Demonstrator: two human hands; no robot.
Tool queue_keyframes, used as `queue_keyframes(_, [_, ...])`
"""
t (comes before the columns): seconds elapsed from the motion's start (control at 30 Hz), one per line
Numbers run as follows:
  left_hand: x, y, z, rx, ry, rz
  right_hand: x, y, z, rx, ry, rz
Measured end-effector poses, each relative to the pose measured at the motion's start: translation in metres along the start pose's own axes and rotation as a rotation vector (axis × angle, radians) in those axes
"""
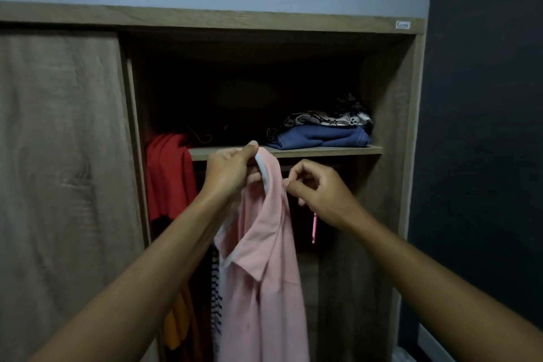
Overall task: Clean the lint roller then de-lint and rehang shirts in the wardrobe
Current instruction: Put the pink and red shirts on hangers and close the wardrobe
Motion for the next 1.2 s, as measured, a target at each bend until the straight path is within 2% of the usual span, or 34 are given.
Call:
queue_keyframes(0.17, [0.016,0.011,0.001,0.024,0.128,-0.009,0.012,0.024,-0.014,0.245,0.05,-0.073])
queue_keyframes(0.3, [0.024,0.005,0.006,0.027,0.213,-0.026,-0.005,0.018,-0.001,0.415,0.022,0.029])
queue_keyframes(0.37, [0.022,-0.007,0.008,-0.159,0.336,0.06,-0.019,0.003,0.003,0.42,-0.001,0.077])
queue_keyframes(0.47, [0.029,-0.024,0.013,-0.65,0.712,0.325,-0.038,-0.013,-0.004,0.419,-0.071,0.139])
queue_keyframes(0.53, [0.035,-0.027,0.01,-0.916,0.885,0.355,-0.047,-0.014,-0.011,0.43,-0.129,0.15])
queue_keyframes(0.6, [0.025,-0.028,-0.002,-1.096,0.818,0.224,-0.052,-0.01,-0.016,0.447,-0.185,0.12])
queue_keyframes(0.67, [0.012,-0.029,-0.021,-1.18,0.692,0.134,-0.055,-0.005,-0.018,0.472,-0.206,0.086])
queue_keyframes(0.73, [0.005,-0.031,-0.039,-1.171,0.617,0.082,-0.056,-0.003,-0.017,0.484,-0.206,0.086])
queue_keyframes(0.8, [0.008,-0.031,-0.053,-1.054,0.618,0.05,-0.055,-0.004,-0.016,0.506,-0.201,0.1])
queue_keyframes(0.9, [0.022,-0.021,-0.061,-0.83,0.679,0.072,-0.054,-0.006,-0.013,0.535,-0.182,0.108])
queue_keyframes(0.93, [0.026,-0.019,-0.063,-0.83,0.694,0.06,-0.054,-0.008,-0.012,0.539,-0.17,0.111])
queue_keyframes(1.07, [0.021,-0.016,-0.08,-1.092,0.672,0.014,-0.057,-0.018,-0.013,0.56,-0.155,0.162])
queue_keyframes(1.2, [0.002,-0.029,-0.086,-1.051,0.545,0.172,-0.051,-0.033,-0.005,0.581,-0.119,0.203])
Point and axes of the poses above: each hand's wrist, its own x-axis away from the middle knuckle, its own y-axis out of the palm, z = x × y, the point moved 1 cm from there along -x, towards the middle knuckle, and after that the axes turned 13 degrees about -y, right-handed, at the moved point
